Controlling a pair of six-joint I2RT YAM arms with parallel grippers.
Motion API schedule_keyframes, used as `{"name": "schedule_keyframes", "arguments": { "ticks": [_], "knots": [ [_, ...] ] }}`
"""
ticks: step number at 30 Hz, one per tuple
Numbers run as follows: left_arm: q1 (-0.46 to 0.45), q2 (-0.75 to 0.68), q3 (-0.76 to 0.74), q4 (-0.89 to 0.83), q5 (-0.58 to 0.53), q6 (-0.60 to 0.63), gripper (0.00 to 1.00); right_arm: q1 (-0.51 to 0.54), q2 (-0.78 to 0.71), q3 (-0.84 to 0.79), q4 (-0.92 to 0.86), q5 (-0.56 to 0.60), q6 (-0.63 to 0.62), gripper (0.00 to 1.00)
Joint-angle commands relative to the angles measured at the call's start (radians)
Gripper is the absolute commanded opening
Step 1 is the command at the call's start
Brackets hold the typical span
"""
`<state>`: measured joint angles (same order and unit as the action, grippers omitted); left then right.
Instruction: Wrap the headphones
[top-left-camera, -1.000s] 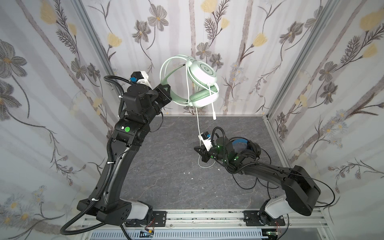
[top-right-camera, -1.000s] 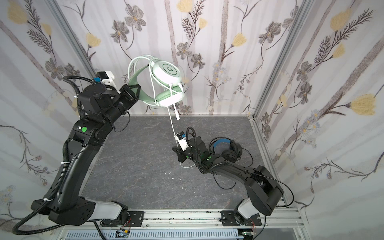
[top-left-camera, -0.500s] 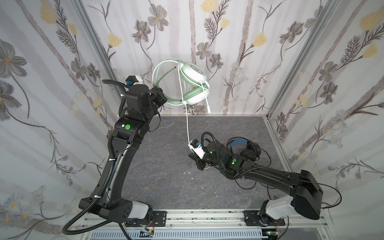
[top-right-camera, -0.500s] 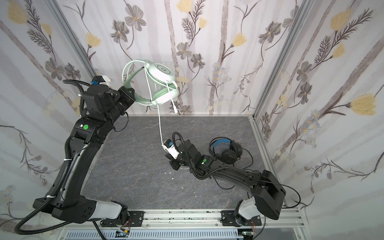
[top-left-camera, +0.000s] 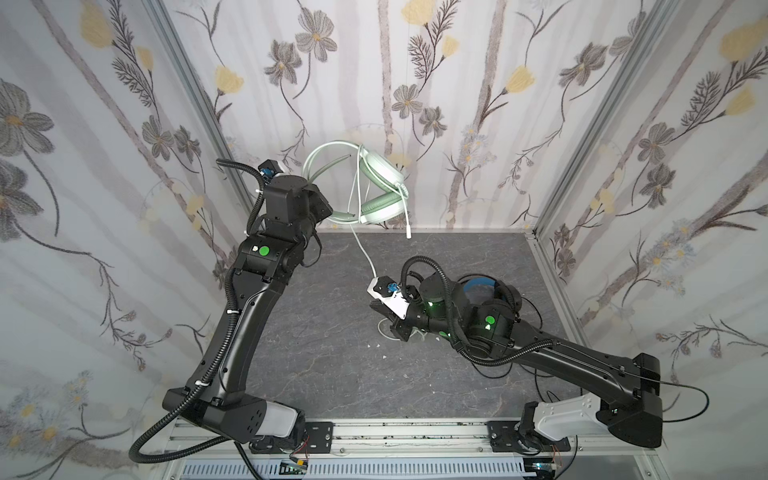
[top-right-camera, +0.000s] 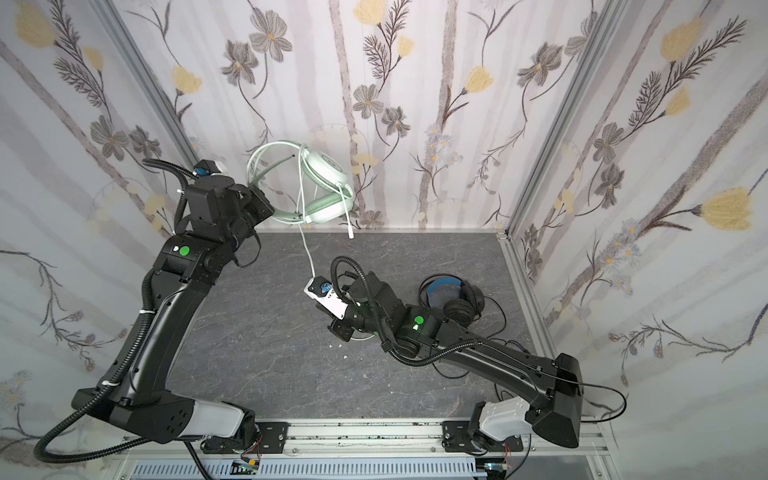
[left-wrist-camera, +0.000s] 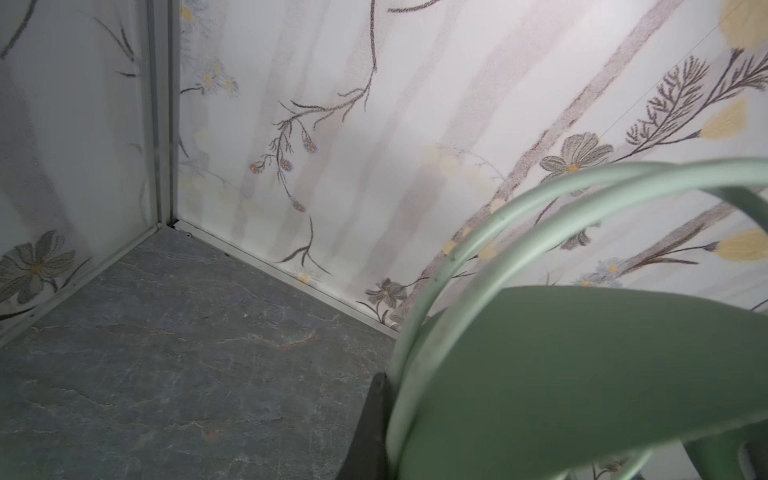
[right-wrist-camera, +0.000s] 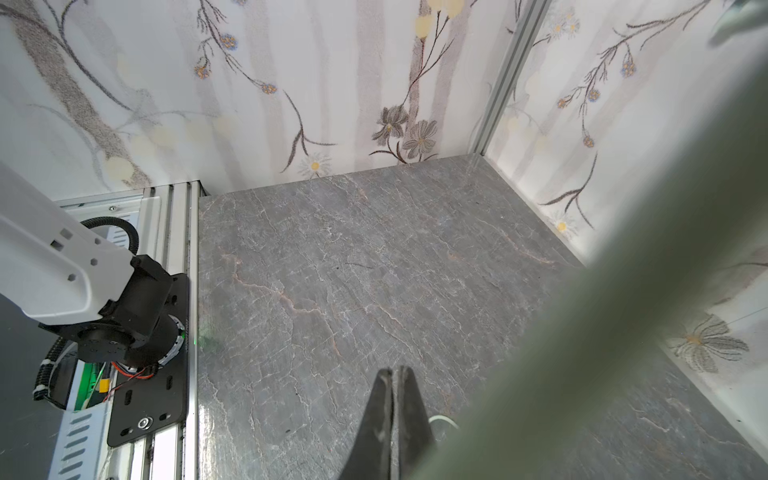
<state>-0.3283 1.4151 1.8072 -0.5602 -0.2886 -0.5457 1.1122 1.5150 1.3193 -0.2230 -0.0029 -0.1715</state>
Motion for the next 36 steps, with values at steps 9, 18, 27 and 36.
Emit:
{"name": "schedule_keyframes", "arguments": {
  "ticks": [9,18,27,36],
  "knots": [
    [-0.019,-0.033,-0.128,0.003,-0.145,0.120,0.00,0.004,0.013,0.196,-0.175,0.154,-0.172,0.00],
    [-0.099,-0.059,-0.188,-0.038,-0.237,0.265,0.00,-0.001,0.027,0.299,-0.230,0.226,-0.284,0.00],
    [-0.184,-0.100,-0.270,-0.030,-0.204,0.367,0.00,-0.007,0.049,0.387,-0.248,0.253,-0.339,0.00],
    [-0.187,-0.186,-0.336,-0.075,0.015,0.459,0.00,-0.113,0.044,0.403,-0.255,0.295,-0.338,0.00]
  ]
}}
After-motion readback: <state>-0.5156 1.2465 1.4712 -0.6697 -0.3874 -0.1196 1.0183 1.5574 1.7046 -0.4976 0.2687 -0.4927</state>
